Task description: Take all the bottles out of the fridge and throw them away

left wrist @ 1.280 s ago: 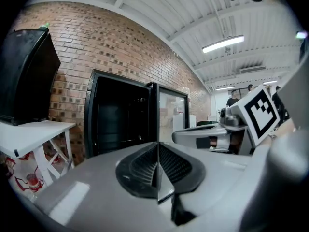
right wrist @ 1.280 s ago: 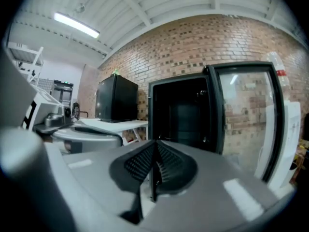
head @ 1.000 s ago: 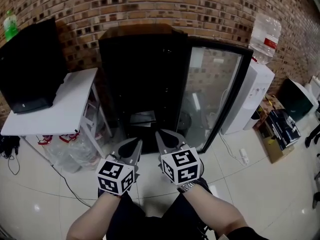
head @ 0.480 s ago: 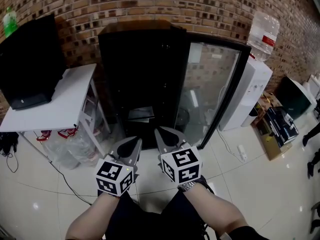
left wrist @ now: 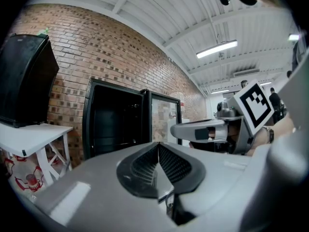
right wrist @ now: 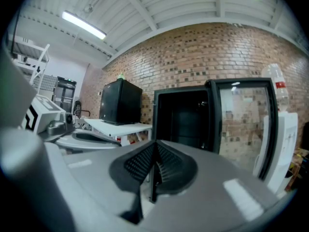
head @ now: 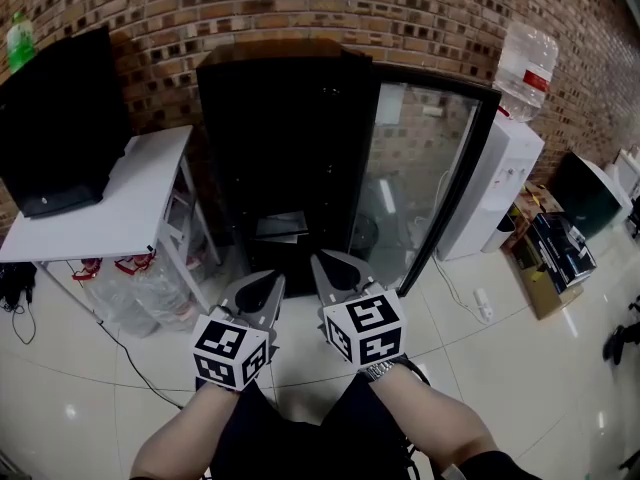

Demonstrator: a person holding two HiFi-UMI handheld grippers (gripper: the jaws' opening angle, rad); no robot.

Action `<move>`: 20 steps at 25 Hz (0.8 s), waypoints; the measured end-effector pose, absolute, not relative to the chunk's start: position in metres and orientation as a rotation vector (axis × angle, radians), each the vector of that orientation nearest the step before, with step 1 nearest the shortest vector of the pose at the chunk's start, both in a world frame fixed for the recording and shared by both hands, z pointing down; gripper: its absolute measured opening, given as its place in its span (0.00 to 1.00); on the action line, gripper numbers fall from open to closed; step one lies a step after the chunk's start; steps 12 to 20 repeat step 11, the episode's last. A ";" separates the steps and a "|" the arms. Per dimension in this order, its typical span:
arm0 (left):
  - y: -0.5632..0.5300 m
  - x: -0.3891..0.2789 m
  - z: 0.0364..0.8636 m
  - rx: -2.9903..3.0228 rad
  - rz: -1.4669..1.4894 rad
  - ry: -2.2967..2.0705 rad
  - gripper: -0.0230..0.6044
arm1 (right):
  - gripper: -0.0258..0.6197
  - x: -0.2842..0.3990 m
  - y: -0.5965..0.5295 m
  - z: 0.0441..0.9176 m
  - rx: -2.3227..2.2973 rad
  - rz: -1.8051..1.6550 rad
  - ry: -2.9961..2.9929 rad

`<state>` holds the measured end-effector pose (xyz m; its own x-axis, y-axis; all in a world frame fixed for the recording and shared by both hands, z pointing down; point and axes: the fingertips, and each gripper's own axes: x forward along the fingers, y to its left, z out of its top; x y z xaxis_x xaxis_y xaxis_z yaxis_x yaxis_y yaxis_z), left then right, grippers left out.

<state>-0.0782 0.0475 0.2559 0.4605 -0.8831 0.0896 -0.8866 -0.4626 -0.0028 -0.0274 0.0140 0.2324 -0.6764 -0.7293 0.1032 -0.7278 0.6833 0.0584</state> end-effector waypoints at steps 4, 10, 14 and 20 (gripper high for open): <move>0.047 -0.079 0.257 2.645 0.127 -1.606 0.04 | 0.04 -0.028 0.014 0.232 1.203 -0.021 -2.774; 0.047 -0.077 0.257 2.648 0.131 -1.602 0.04 | 0.04 -0.027 0.014 0.232 1.206 -0.019 -2.774; 0.047 -0.077 0.257 2.648 0.132 -1.601 0.05 | 0.04 -0.026 0.014 0.232 1.207 -0.019 -2.774; 0.047 -0.077 0.257 2.648 0.132 -1.601 0.05 | 0.04 -0.026 0.014 0.232 1.207 -0.019 -2.774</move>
